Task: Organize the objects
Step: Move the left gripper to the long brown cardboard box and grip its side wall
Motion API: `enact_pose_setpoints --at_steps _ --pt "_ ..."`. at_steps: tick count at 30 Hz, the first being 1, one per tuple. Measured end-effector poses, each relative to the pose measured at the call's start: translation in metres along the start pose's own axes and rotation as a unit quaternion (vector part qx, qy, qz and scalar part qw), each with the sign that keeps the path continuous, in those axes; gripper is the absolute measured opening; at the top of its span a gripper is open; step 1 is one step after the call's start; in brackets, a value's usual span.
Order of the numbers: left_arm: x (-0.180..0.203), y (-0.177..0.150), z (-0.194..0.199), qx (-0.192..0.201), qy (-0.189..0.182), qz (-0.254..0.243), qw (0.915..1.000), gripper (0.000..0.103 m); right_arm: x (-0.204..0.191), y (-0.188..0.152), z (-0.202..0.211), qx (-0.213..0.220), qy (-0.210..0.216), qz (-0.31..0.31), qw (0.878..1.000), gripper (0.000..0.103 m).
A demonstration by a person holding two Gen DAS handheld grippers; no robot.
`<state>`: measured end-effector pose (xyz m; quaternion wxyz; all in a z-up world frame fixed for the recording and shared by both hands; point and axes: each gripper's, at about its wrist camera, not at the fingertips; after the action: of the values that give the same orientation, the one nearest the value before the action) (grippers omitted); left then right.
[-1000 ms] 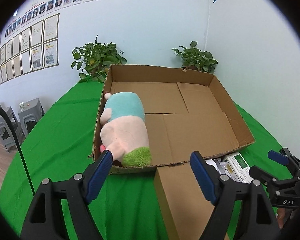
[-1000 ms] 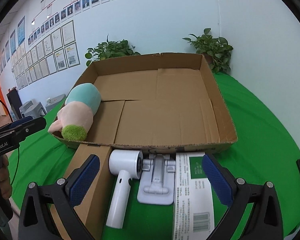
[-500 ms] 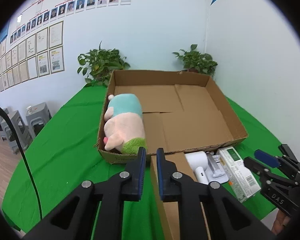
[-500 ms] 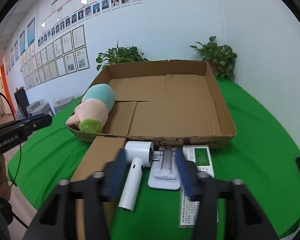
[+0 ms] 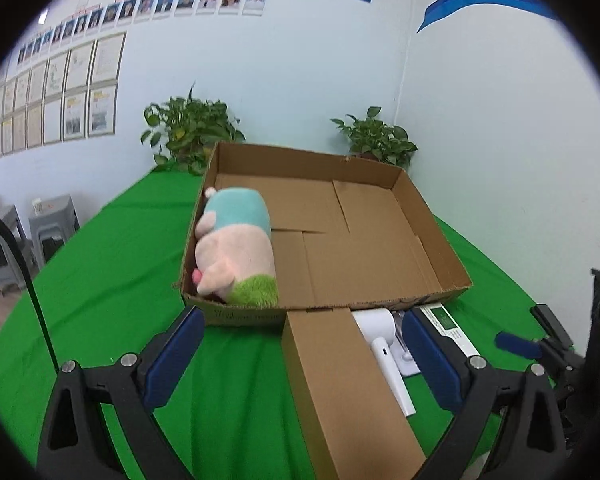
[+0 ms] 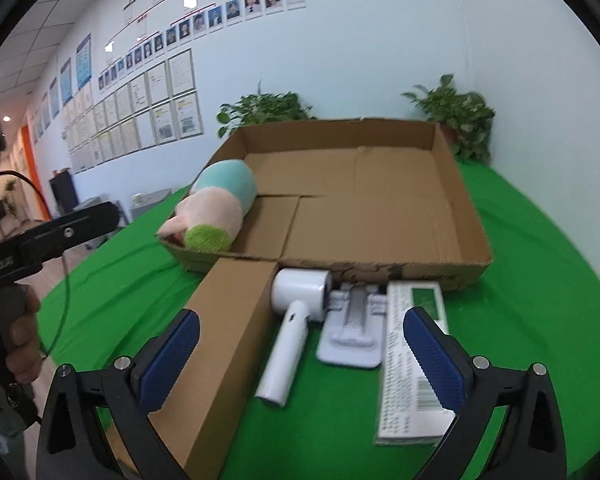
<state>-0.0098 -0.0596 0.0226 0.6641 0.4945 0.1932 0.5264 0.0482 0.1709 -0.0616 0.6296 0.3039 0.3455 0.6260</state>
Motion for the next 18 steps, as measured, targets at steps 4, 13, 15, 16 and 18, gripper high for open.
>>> enact_pose_setpoints --at_steps 4,13,15,16,18 --pt "-0.010 -0.011 -0.009 -0.030 -0.037 0.017 0.9987 0.099 -0.014 -0.011 -0.001 -0.044 0.053 0.010 0.998 0.103" --pt "-0.030 -0.052 -0.064 -0.160 -0.150 0.099 0.9705 0.098 -0.060 -0.040 -0.027 -0.109 0.104 0.051 0.987 0.103" --pt "-0.034 -0.058 -0.071 -0.170 -0.171 0.120 0.9632 0.097 -0.068 -0.042 -0.035 -0.121 0.106 0.062 0.985 0.103" --pt "-0.035 -0.059 -0.073 -0.172 -0.179 0.128 0.9602 0.097 -0.071 -0.042 -0.038 -0.127 0.106 0.065 0.984 0.103" --pt "-0.037 -0.063 -0.077 -0.180 -0.198 0.147 0.9522 0.092 -0.074 -0.042 -0.044 -0.135 0.104 0.066 0.983 0.103"
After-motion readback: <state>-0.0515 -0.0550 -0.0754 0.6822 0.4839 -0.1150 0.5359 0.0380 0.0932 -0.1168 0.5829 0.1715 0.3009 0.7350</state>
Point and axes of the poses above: each gripper's, at about its wrist camera, not at the fingertips, and z roughly against the way its jaws point, x to its right, y to its top, and after that the axes turned 10 degrees about -y, right-handed
